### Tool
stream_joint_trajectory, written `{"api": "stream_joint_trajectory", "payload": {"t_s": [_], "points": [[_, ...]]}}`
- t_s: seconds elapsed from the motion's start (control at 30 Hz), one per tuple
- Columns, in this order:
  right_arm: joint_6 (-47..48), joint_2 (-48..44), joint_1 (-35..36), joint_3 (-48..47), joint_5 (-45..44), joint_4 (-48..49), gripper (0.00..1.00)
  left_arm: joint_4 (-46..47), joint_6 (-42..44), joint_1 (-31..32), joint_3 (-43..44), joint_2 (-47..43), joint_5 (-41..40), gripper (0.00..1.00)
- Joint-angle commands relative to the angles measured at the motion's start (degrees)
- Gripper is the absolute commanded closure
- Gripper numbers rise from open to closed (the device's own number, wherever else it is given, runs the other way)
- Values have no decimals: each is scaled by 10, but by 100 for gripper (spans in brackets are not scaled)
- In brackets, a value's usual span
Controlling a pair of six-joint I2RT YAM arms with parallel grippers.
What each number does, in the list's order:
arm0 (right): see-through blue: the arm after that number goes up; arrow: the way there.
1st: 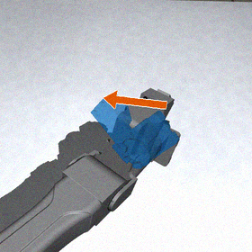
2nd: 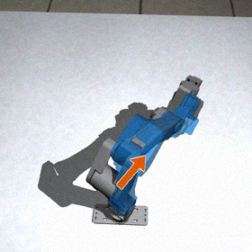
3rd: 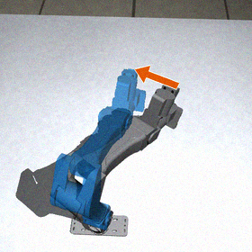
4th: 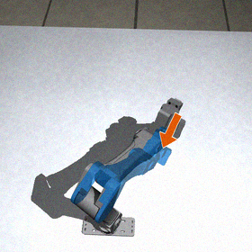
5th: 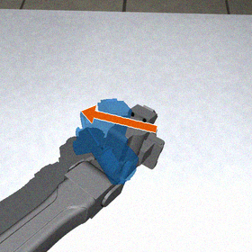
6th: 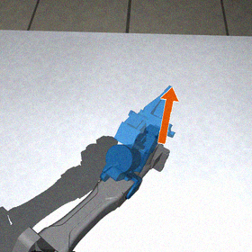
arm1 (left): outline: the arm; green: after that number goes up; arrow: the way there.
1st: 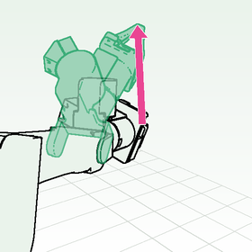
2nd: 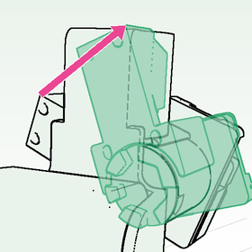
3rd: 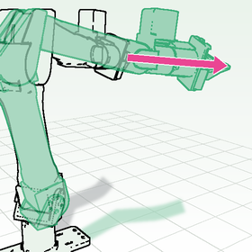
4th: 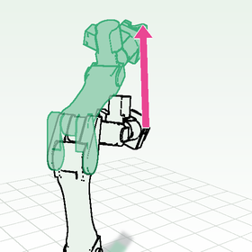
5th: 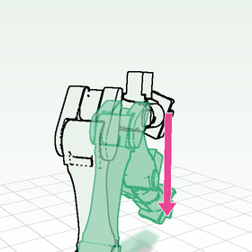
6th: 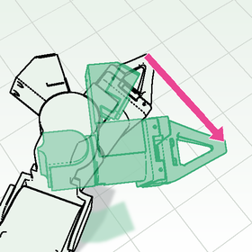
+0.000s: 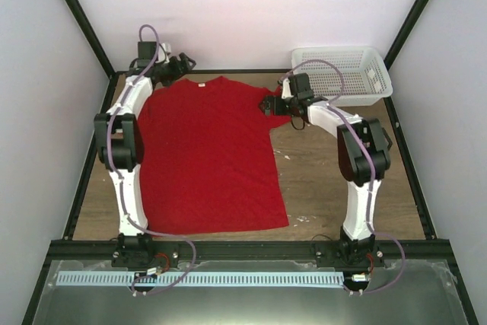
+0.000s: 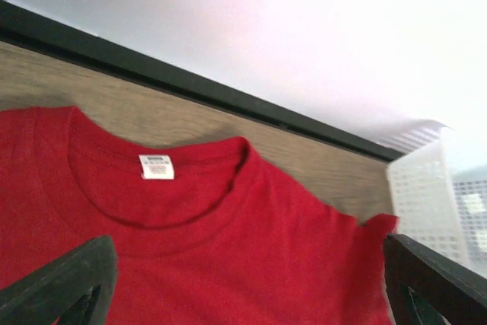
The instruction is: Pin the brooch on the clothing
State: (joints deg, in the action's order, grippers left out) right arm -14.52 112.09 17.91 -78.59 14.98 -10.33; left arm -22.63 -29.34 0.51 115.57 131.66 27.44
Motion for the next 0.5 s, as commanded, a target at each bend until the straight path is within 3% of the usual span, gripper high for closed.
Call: {"api": "stream_joint_trajectory", "payload": {"t_s": [0.0,0.1,0.23,0.47], "points": [[14,80,-2,-101,-21,-45,0,30,-15,-2,-103,-98,4,4],[18,119,-2,-131,-7,-56,0,67,-37,1,-185,-156,19,4],[21,133,-3,-122,-3,-59,0,68,-40,2,-234,-210,36,4],[-15,104,-13,-19,-20,-46,0,60,-27,-1,-299,-281,51,4]]}}
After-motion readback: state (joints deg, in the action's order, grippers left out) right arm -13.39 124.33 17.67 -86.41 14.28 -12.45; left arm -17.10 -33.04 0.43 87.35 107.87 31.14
